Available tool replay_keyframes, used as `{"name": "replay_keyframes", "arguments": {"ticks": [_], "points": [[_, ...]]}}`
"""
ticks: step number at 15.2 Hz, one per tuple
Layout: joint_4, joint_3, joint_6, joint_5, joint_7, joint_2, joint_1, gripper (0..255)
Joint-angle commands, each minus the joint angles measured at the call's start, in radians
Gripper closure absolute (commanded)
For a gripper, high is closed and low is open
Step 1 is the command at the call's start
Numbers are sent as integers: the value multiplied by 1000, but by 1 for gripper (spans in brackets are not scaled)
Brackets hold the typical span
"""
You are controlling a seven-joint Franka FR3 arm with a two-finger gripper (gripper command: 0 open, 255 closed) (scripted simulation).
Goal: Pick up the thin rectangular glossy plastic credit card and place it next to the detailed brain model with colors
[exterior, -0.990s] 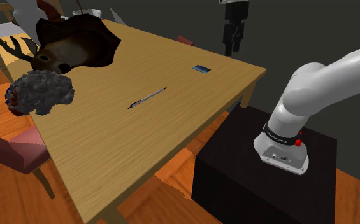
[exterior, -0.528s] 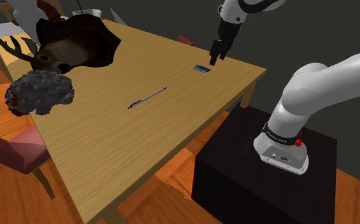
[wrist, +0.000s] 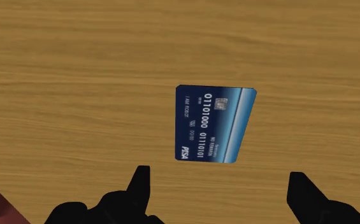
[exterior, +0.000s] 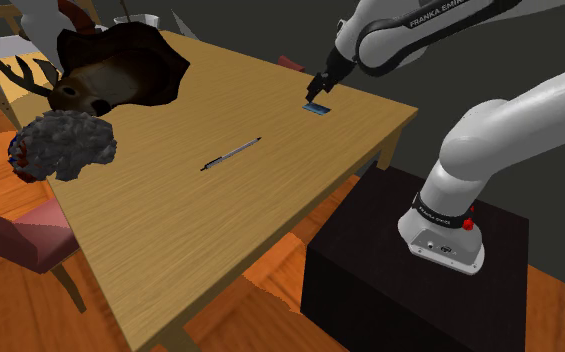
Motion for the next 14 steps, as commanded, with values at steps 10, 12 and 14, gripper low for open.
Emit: {"name": "replay_keyframes", "arguments": {"ticks": [10,12,14], "points": [[0,-3,226,4,-2,179,2,0],[0,-3,226,4,-2,179,2,0],[0,-3,226,4,-2,179,2,0]]}}
